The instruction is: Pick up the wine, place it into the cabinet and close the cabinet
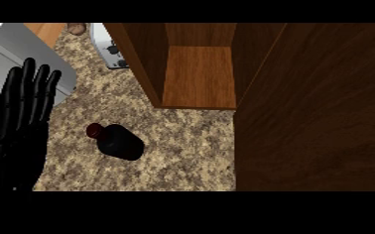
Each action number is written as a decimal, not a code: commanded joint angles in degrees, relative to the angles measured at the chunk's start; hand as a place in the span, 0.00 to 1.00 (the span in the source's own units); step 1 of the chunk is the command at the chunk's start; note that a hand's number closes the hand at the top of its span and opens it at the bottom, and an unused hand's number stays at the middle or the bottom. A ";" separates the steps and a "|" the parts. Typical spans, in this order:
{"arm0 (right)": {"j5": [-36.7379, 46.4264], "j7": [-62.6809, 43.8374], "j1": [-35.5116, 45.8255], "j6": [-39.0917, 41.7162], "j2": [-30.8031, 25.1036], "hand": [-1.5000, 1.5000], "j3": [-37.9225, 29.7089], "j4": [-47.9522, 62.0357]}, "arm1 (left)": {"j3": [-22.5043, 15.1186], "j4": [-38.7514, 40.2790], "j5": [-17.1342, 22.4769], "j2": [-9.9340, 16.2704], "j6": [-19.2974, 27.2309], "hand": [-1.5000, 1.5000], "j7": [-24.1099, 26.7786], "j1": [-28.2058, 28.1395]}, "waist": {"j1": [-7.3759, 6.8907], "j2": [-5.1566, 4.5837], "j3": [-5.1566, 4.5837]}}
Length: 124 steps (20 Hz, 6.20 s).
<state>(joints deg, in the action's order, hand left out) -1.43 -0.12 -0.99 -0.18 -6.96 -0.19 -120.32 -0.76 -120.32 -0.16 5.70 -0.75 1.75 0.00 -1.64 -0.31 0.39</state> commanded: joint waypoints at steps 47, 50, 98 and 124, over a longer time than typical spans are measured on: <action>-8.19 -31.18 -1.47 1.13 -2.16 0.00 8.45 -27.28 | -23.15 -26.89 1.58 -0.29 14.39 0.00 -26.36 -12.23 | 2.00 0.40 -0.42; -8.33 -32.98 0.59 0.86 -2.78 0.00 7.35 -26.42 | -18.85 -28.94 7.07 2.36 11.46 0.00 -24.90 -15.44 | 1.61 0.44 -0.47; -10.80 -36.51 1.76 4.26 -0.69 0.00 3.10 -28.49 | 5.35 26.75 16.01 -0.33 -13.18 0.00 6.53 -10.21 | 1.86 0.36 -0.39; -8.41 -37.64 0.43 5.16 1.30 0.00 5.75 -31.36 | 5.34 51.30 9.42 -2.88 -14.91 0.00 21.33 -0.63 | 2.15 0.36 -0.39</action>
<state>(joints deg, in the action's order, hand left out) -5.70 -36.24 2.61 4.09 -5.15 6.78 -143.24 4.96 -73.39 11.01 4.26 -17.55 21.75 -4.15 0.39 0.08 -0.02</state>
